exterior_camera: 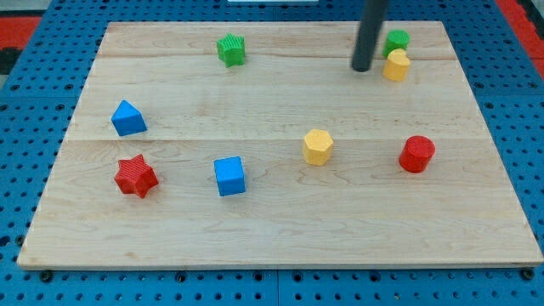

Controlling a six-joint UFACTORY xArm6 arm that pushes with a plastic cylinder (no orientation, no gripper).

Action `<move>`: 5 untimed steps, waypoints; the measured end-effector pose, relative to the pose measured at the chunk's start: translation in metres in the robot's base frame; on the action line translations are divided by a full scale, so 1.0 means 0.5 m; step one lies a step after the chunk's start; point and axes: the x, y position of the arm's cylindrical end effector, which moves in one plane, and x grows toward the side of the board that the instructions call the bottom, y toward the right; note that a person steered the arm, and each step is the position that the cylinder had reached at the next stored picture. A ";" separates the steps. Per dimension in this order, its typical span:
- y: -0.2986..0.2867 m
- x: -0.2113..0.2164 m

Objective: Slightly push the heart to the right

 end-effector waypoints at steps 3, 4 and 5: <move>-0.201 0.000; -0.270 0.000; -0.270 0.000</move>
